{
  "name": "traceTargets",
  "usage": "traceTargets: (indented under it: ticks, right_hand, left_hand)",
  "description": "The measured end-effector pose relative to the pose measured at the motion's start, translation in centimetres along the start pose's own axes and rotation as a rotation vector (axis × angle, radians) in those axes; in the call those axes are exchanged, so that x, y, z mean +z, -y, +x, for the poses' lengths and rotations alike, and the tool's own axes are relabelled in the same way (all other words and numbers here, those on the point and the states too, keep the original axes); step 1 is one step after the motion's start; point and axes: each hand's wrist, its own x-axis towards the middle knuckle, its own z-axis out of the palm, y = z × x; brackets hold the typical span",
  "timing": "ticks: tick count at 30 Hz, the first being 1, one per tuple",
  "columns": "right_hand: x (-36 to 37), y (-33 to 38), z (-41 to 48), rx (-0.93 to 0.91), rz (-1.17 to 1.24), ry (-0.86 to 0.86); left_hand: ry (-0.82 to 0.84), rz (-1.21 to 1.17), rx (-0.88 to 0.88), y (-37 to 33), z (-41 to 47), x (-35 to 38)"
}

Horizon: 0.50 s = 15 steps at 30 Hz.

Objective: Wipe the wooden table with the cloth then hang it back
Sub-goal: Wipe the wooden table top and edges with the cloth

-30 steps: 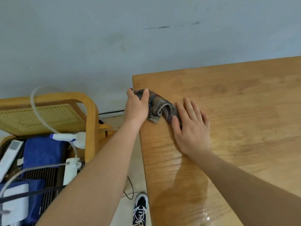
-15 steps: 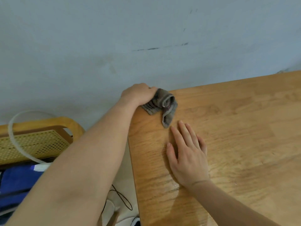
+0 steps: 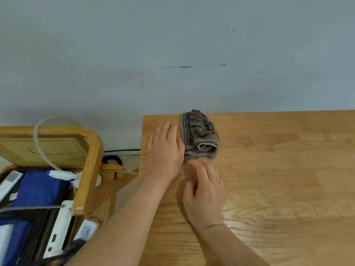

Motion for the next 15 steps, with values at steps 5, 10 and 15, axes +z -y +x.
traceTargets:
  ticks: [5, 10, 15]
  right_hand:
    - [-2.9, -0.1, 5.4, -0.246, 0.038, 0.006]
    - [0.6, -2.6, 15.5, -0.362, -0.485, 0.571]
    - [4.6, -0.3, 19.9, -0.488, -0.411, 0.553]
  left_hand:
    - [0.046, 0.146, -0.023, -0.5, -1.0, 0.4]
    - [0.033, 0.153, -0.042, -1.0, -1.1, 0.2]
    - [0.002, 0.117, -0.097, -0.8, -0.5, 0.3]
